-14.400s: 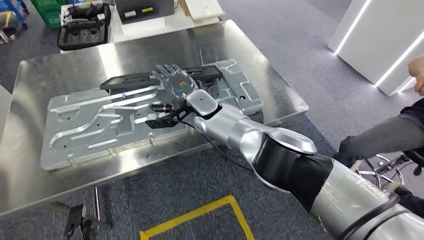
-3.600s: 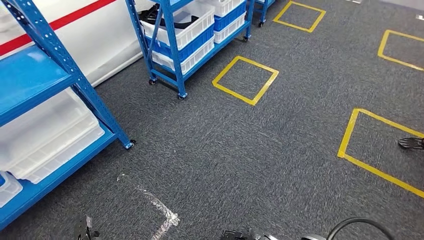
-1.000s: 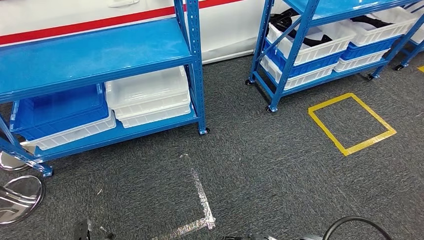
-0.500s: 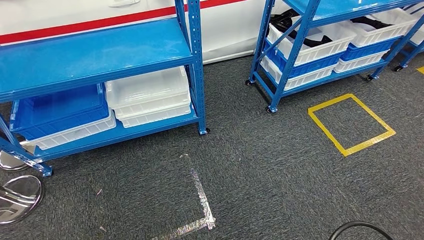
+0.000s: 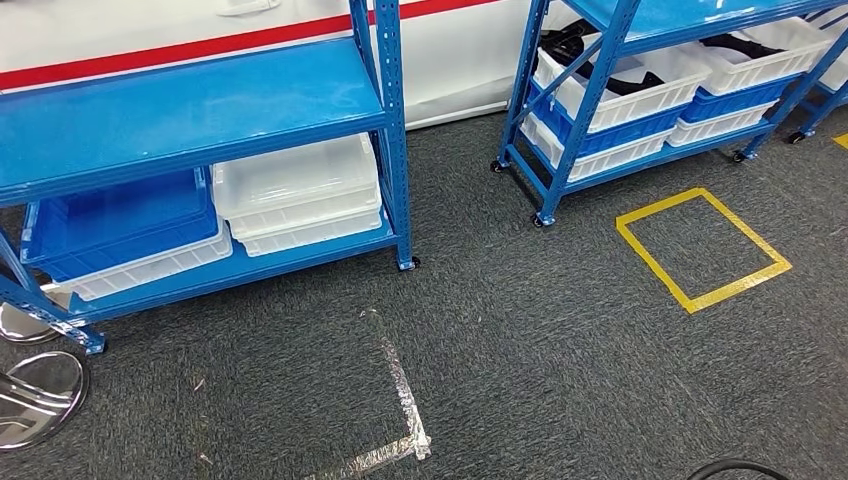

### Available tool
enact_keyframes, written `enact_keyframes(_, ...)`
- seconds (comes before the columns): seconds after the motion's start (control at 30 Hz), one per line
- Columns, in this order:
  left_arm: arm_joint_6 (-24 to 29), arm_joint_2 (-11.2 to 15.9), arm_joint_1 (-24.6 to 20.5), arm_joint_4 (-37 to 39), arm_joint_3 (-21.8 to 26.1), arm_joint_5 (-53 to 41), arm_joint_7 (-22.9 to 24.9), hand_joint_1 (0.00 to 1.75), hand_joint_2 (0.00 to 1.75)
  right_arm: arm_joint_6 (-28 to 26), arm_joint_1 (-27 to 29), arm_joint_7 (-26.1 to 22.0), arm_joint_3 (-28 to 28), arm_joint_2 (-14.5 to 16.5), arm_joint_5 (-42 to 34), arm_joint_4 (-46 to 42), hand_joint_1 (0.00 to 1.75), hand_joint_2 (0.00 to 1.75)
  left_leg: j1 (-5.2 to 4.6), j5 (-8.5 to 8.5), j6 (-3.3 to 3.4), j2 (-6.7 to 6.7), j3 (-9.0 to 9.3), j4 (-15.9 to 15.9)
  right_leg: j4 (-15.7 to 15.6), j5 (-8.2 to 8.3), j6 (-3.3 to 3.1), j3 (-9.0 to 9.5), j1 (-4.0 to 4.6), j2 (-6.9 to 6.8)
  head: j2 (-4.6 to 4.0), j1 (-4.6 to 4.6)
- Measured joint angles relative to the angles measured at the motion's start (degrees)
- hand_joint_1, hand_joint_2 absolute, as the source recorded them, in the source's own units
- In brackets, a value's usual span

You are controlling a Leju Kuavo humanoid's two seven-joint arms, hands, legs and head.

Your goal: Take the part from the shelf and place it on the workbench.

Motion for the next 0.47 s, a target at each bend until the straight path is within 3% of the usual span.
enact_keyframes(0.13,-1.78,0.32,2.89,-0.43,4.78,-5.19,-0.92,0.00,0.00,0.51,1.58,-0.55,-3.01,-0.19,-0.54,-0.70,0.00,0.00,0.00,-0.06,-0.01,0.03,0.01,0.00,-0.01,-0.08,-0.01,0.05,0.00,0.00,0.01,-0.01)
enact_keyframes(0.2,-2.70,0.45,4.43,-0.69,7.32,-7.95,-1.42,0.00,0.87,0.63,2.42,-0.84,-4.50,-0.28,-0.89,-1.12,0.00,0.00,0.00,-0.11,-0.02,0.04,0.01,0.00,-0.02,-0.13,-0.01,0.09,0.00,0.00,0.01,-0.01)
enact_keyframes(0.27,-3.70,0.61,6.07,-0.98,10.23,-10.89,-1.95,0.00,0.87,0.90,3.34,-1.20,-6.29,-0.38,-1.31,-1.56,0.00,0.00,0.00,-0.20,-0.03,0.04,0.04,0.00,-0.03,-0.20,0.02,0.17,0.00,0.01,0.00,-0.01)
enact_keyframes(0.33,-4.65,0.77,7.59,-1.27,12.88,-13.67,-2.43,0.00,0.00,1.26,4.20,-1.47,-8.16,-0.48,-1.54,-1.94,0.00,0.00,0.00,-0.28,0.01,0.05,0.11,0.00,-0.04,-0.27,0.04,0.25,0.00,0.01,0.01,-0.01)
enact_keyframes(0.47,-6.03,0.95,9.53,-1.70,16.79,-17.80,-3.18,0.00,0.00,1.58,5.23,-1.97,-11.07,-0.59,-2.15,-2.54,0.00,0.00,0.00,-0.36,0.01,0.05,0.17,0.00,-0.06,-0.37,0.01,0.35,0.00,0.01,0.00,-0.01)
